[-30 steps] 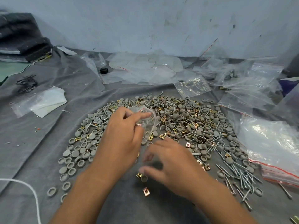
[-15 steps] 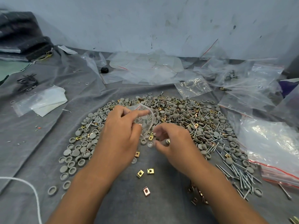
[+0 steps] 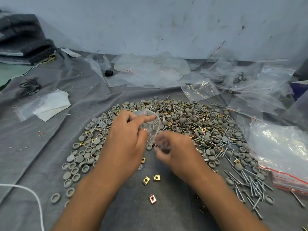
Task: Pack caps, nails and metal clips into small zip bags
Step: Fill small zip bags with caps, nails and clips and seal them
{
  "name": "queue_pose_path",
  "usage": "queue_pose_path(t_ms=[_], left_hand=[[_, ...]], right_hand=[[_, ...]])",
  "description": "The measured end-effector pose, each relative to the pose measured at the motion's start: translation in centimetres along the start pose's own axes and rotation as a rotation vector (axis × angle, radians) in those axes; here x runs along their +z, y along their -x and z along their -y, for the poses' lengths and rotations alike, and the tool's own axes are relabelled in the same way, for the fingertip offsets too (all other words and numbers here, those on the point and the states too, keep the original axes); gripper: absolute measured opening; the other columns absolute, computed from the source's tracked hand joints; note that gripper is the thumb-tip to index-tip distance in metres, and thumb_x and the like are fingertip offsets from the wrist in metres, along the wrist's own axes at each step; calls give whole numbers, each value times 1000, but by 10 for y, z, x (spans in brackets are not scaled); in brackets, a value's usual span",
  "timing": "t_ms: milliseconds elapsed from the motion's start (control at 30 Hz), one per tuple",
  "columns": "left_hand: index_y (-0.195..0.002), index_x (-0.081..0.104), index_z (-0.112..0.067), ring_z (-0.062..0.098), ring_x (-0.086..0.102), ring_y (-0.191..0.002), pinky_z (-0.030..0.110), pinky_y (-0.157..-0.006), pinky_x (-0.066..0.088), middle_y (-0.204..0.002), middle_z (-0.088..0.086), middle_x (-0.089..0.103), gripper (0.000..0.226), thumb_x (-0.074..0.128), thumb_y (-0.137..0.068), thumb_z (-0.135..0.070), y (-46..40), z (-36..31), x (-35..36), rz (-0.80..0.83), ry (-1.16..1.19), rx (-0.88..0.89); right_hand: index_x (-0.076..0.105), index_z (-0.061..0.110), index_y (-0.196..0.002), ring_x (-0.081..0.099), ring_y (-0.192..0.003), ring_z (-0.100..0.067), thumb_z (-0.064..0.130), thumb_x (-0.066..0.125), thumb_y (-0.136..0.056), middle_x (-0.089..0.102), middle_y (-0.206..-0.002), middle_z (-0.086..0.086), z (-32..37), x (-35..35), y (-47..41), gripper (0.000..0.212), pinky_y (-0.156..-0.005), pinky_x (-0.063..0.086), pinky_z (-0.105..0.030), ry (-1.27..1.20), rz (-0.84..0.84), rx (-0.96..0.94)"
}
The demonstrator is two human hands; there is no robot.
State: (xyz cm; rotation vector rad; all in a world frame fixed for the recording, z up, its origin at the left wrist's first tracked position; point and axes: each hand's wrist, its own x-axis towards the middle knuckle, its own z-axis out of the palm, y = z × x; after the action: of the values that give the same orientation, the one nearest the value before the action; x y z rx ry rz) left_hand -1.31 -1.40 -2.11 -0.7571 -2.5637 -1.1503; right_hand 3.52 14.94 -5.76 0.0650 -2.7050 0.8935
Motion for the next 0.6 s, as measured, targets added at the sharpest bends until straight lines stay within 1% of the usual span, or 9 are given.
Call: queue_pose_path(t_ms=[100, 133, 200, 300, 367, 433, 500, 567, 600], left_hand=[[-130, 65, -35, 3, 46, -96, 24, -81, 42, -94, -15, 41, 46, 38, -94, -26, 0, 2, 0, -1, -7, 6], [-130, 65, -35, 5, 46, -96, 26, -81, 43, -94, -15, 41, 44, 40, -95, -24, 0, 2, 1, -2, -8, 8], [-130, 64, -35, 5, 46, -96, 27, -81, 43, -95, -15, 41, 44, 39, -94, -29, 0, 1, 3, 0, -9, 15], [-129, 63, -36, 2, 44, -94, 26, -78, 40, -94, -17, 40, 55, 28, -87, -44, 0, -3, 4, 14, -14, 21], [-125, 65, -37, 8, 45, -92, 30, -78, 42, -93, -14, 40, 49, 31, -90, -38, 0, -3, 4, 39, -23, 28], [-125, 66, -35, 11, 44, -89, 34, -77, 43, -91, -12, 39, 45, 36, -92, -30, 0, -2, 5, 54, -42, 40], [-129, 64, -33, 6, 43, -90, 31, -77, 40, -92, -14, 39, 45, 39, -92, -27, 0, -1, 6, 50, -41, 33], [-132, 63, -34, 2, 44, -93, 29, -79, 40, -93, -17, 39, 44, 41, -95, -23, -1, 1, 5, 27, -12, 17], [-132, 62, -34, 2, 44, -94, 29, -80, 41, -94, -17, 39, 45, 40, -96, -22, -1, 1, 4, 18, -5, 9]], right_hand=[[71, 18, -105, 65, -81, 5, 12, 80, -85, 69, -90, 16, 8, -29, -3, 23, -71, 49, -6, -163, -342, -69], [71, 16, -104, 65, -80, 4, 11, 80, -85, 69, -90, 15, 13, -36, -3, 22, -70, 46, -5, -168, -433, -129], [71, 14, -103, 64, -81, 3, 10, 81, -84, 70, -90, 11, 22, -40, -1, 21, -74, 43, -5, -138, -506, -248], [72, 14, -103, 62, -83, -3, 14, 80, -84, 69, -90, 8, 26, -32, -1, 20, -79, 47, -15, -32, -462, -346], [73, 17, -106, 61, -83, -10, 19, 80, -85, 71, -91, 9, 26, -28, -2, 22, -76, 54, -31, 97, -403, -349], [73, 22, -109, 60, -87, -13, 29, 79, -86, 73, -94, 12, 27, -26, -3, 26, -73, 55, -36, 143, -356, -285], [72, 24, -109, 58, -89, -10, 35, 77, -87, 70, -96, 17, 28, -27, -2, 25, -75, 54, -31, 56, -349, -236], [69, 27, -102, 53, -86, -1, 36, 74, -90, 62, -93, 23, 25, -31, 1, 16, -78, 45, -16, -12, -397, -220], [65, 30, -99, 51, -84, 2, 36, 71, -92, 58, -92, 24, 21, -33, 5, 11, -77, 41, -13, -12, -387, -205]])
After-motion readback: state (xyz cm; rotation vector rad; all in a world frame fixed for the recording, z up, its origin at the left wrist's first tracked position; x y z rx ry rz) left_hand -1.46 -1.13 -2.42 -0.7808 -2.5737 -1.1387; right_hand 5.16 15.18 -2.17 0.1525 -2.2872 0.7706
